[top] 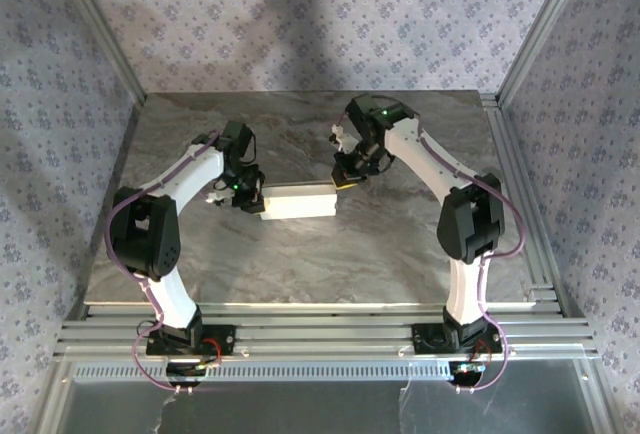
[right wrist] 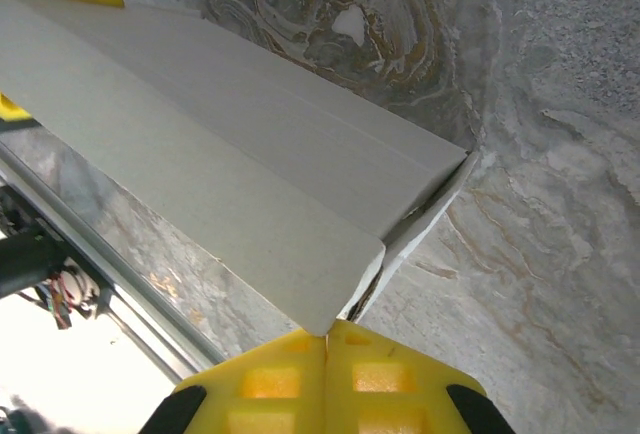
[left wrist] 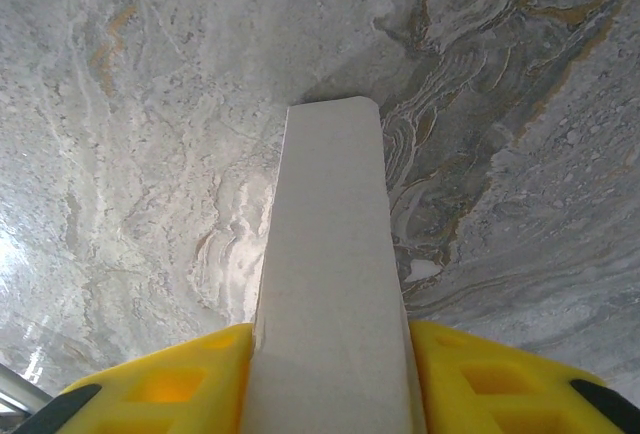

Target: Fold the paper box

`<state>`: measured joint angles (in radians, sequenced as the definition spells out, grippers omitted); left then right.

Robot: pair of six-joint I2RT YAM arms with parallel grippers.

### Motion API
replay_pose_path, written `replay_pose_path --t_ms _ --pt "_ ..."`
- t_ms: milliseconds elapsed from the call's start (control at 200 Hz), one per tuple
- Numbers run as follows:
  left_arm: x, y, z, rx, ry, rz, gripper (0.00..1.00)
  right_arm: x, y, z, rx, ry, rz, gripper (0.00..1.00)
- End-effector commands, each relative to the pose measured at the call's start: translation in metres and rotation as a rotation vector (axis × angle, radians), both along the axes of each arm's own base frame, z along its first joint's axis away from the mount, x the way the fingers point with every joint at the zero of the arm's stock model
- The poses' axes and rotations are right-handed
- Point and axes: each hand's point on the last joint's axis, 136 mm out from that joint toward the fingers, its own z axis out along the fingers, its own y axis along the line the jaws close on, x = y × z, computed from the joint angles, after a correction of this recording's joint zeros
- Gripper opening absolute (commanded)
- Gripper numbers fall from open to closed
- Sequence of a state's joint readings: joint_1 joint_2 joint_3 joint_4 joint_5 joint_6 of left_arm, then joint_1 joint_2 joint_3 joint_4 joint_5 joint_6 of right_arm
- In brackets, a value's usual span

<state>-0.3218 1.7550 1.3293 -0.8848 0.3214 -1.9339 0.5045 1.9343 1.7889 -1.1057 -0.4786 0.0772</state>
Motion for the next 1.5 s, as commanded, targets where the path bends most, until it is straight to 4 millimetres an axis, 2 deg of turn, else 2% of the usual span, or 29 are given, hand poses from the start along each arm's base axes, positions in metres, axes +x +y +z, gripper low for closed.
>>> replay_pose_path --t_ms 0,225,280,490,585,660,880,944,1059,1149,1269,1494 --pt "-0.005 -0.005 -0.001 -0.003 0.024 -0.021 0.4 -0.002 0.004 0.005 0.015 -0.106 0.074 0.0" --pt "-0.005 -0.003 -0.003 0.013 0.019 -0.02 0.38 -0.009 -0.002 -0.007 -0.036 -0.156 0.105 0.0" --pt "-0.004 -0.003 -0.003 0.012 0.013 -0.019 0.34 -0.011 -0.003 -0.01 -0.049 -0.168 0.116 0.0" --pt "-0.002 -0.001 -0.005 0.021 -0.009 -0.023 0.33 -0.022 -0.013 -0.028 -0.131 -0.186 0.145 0.0" --pt "-0.002 -0.001 -0.006 0.022 -0.017 -0.029 0.33 -0.022 -0.013 -0.029 -0.139 -0.193 0.136 0.0" --pt "-0.004 0.0 -0.008 0.026 -0.015 -0.038 0.32 -0.02 -0.011 -0.02 -0.119 -0.2 0.111 0.0" --pt "-0.006 0.005 -0.008 0.047 -0.021 -0.044 0.31 -0.018 0.003 0.038 0.082 -0.197 -0.013 0.28" --pt "-0.005 0.005 -0.007 0.047 -0.026 -0.046 0.28 -0.01 0.002 0.055 0.153 -0.174 -0.115 0.36" --pt "-0.005 0.005 -0.008 0.052 -0.027 -0.051 0.28 0.015 -0.008 0.073 0.286 -0.106 -0.341 0.44" --pt "-0.006 0.006 -0.009 0.054 -0.024 -0.051 0.27 0.026 -0.009 0.067 0.341 0.016 -0.473 0.47" --pt "-0.006 0.006 -0.008 0.056 -0.026 -0.052 0.27 0.026 -0.007 0.052 0.343 0.137 -0.562 0.47" --pt "-0.006 0.007 -0.009 0.057 -0.026 -0.05 0.27 0.015 -0.008 0.025 0.321 0.234 -0.599 0.35"
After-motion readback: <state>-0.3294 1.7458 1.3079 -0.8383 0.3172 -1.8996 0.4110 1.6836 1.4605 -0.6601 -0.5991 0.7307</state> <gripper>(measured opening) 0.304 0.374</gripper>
